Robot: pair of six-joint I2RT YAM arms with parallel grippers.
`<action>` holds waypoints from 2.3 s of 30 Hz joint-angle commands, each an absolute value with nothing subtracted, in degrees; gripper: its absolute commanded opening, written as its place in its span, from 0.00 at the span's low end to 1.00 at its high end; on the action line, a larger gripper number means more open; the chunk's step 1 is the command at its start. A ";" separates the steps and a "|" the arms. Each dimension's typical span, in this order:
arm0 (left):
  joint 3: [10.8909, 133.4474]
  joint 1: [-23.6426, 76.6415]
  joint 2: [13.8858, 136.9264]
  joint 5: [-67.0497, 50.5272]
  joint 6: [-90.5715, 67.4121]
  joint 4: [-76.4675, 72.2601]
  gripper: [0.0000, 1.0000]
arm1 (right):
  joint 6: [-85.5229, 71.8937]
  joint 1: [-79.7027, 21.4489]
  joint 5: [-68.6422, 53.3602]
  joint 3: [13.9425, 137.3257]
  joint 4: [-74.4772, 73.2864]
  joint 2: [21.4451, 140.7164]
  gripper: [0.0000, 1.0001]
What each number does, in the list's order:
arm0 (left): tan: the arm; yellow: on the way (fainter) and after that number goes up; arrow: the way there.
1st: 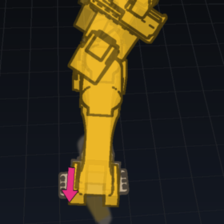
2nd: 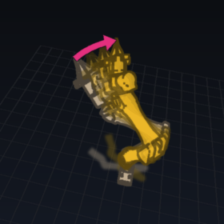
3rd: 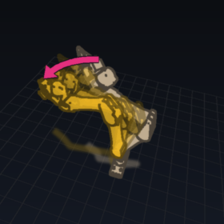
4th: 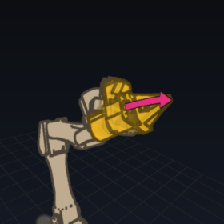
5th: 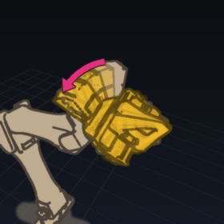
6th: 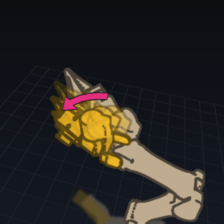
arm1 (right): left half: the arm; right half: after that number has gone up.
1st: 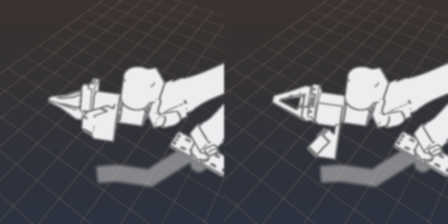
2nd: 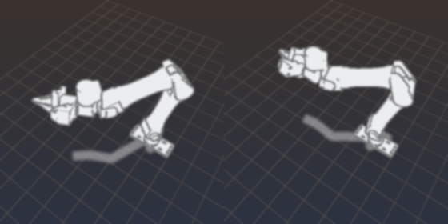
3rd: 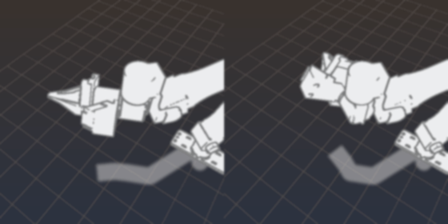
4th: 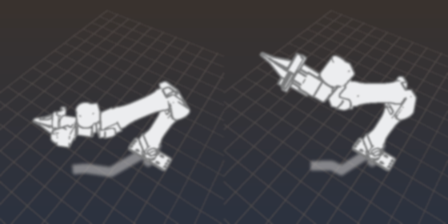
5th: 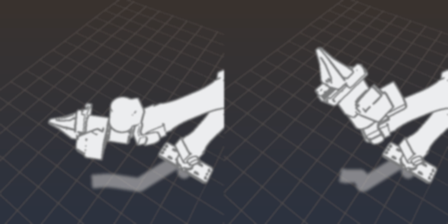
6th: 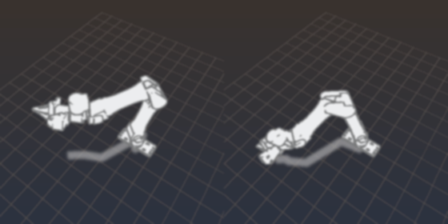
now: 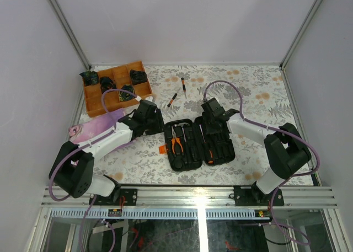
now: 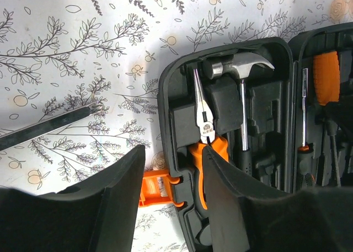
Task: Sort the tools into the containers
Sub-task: Place the screwdriver in the storage box.
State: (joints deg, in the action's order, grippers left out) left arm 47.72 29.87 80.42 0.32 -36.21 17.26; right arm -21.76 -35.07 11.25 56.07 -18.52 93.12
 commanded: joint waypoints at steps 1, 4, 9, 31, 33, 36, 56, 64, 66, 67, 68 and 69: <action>48.59 29.47 79.01 0.27 -35.60 18.10 0.45 | -21.08 -34.46 11.93 58.60 -15.57 92.73 0.39; 48.89 29.51 79.01 0.10 -35.64 18.23 0.45 | -20.82 -34.38 11.73 59.26 -15.64 93.37 0.39; 49.41 29.59 78.85 -0.24 -35.77 18.19 0.46 | -20.85 -34.28 12.28 59.17 -16.55 92.38 0.38; 56.10 36.74 83.14 2.12 -37.18 18.63 0.45 | -20.49 -32.81 4.32 56.64 -18.80 93.75 0.23; 55.91 36.74 83.06 2.03 -37.22 18.55 0.45 | -20.77 -32.79 5.01 57.07 -18.39 94.84 0.20; 55.98 36.81 83.22 1.86 -37.24 18.46 0.45 | -21.44 -32.78 6.04 57.15 -17.18 96.23 0.16; 57.56 37.18 84.92 1.74 -36.56 18.48 0.47 | -22.09 -32.78 7.71 55.59 -14.67 91.88 0.27; 57.91 37.18 86.09 1.71 -36.16 18.48 0.47 | -21.27 -32.78 6.65 57.49 -16.97 92.06 0.26; 57.58 37.22 86.45 1.52 -36.28 18.25 0.47 | -21.35 -32.78 6.34 57.48 -16.98 92.82 0.26; 57.45 37.14 86.62 1.34 -36.30 18.13 0.47 | -21.33 -32.78 6.25 57.49 -17.07 93.23 0.25; 57.33 37.17 86.73 1.11 -36.30 18.04 0.47 | -21.39 -32.78 6.12 57.53 -17.04 93.67 0.24; 57.26 37.18 86.89 0.93 -36.30 18.02 0.46 | -21.43 -32.78 5.96 57.49 -16.91 94.04 0.23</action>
State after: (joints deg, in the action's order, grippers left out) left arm 56.47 36.77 86.13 0.86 -36.77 19.18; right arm -21.56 -32.93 6.42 55.66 -16.32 92.79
